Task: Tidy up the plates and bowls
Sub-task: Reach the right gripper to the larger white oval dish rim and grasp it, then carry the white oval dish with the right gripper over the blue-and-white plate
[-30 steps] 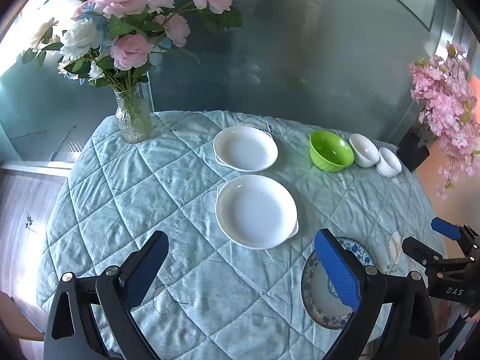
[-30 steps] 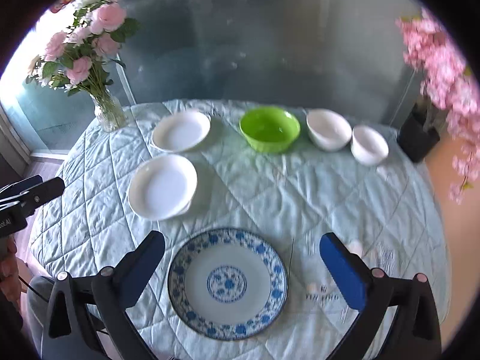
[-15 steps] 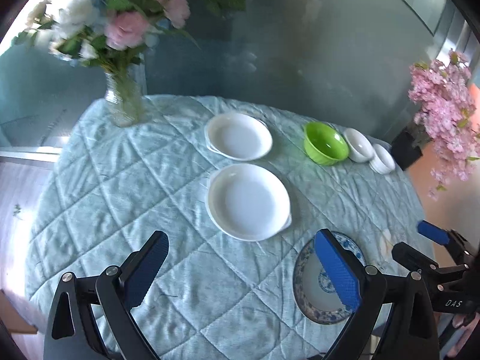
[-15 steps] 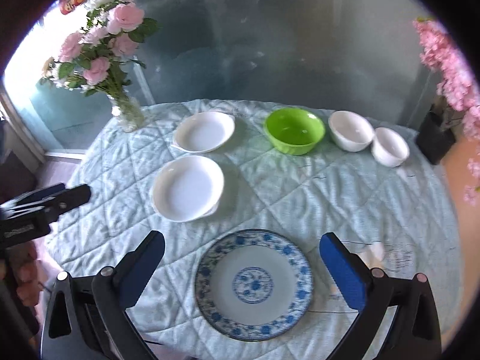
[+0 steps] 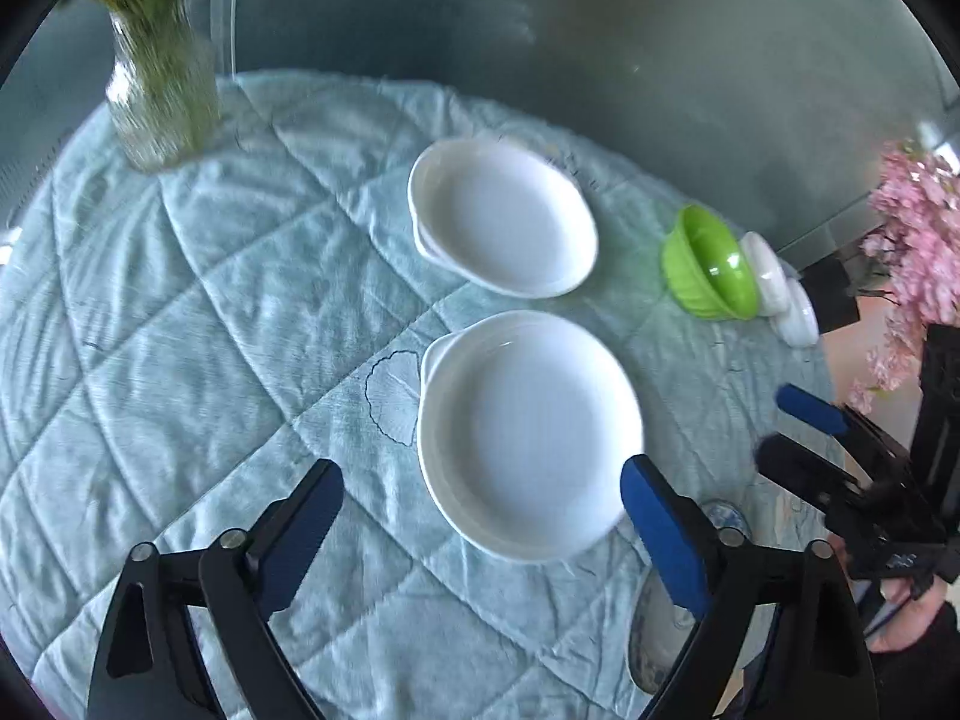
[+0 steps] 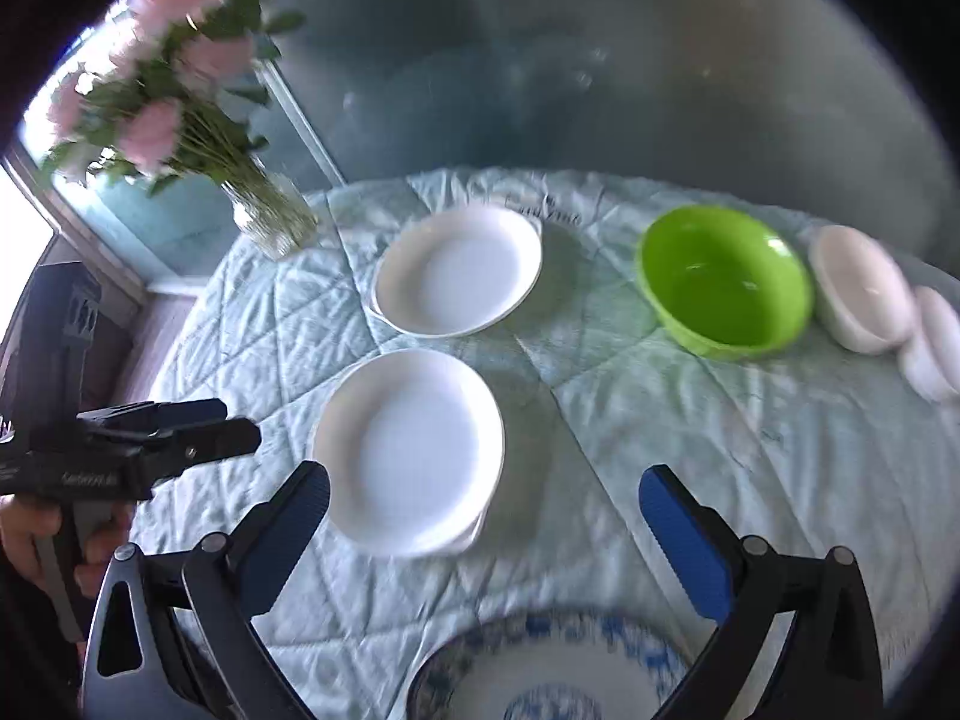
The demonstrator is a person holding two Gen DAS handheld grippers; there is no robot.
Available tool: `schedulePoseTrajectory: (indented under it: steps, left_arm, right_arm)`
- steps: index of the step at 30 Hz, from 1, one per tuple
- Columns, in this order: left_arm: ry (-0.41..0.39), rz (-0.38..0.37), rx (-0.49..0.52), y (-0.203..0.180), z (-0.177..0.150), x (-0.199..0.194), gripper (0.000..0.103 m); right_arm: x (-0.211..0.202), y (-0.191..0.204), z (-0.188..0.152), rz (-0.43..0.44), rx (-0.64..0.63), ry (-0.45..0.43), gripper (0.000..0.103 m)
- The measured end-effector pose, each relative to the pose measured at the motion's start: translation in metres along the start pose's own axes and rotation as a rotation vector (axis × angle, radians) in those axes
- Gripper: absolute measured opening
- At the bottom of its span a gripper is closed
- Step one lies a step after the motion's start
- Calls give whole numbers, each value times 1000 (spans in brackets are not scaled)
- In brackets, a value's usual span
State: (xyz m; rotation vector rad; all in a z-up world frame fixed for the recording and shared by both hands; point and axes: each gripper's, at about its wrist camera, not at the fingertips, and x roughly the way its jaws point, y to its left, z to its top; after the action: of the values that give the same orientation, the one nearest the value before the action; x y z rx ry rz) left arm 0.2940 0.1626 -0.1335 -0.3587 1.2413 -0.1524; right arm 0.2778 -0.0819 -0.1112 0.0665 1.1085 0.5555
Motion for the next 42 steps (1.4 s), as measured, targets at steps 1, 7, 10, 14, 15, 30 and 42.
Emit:
schedulePoseTrajectory:
  steps: [1,7,10,14,15,30,42]
  left_arm:
    - [14,-4,-9,3,2,7,86]
    - [95,-41,-39,14,11,50,65]
    - [93,-21,-42,16,13,61,58]
    - [126,-28,-81,23,14,75,33]
    - [128,-21,-81,23,13,77,31]
    - [161,5,-95,27,17,74,7]
    - [2,-5,-35,-41,8,-39,6]
  right_arm:
    - [15,-1,4,7,-16,22,94]
    - [70,-14,4,24,35,121,48]
    - [79,-12,1,30,40,126,33]
    - [93,-7,-1,33,25,157,16]
    - [95,-8,-1,36,34,160,16]
    - [114,-6,8,0,73,200,13]
    - [5,10,14,-4,86,46,10]
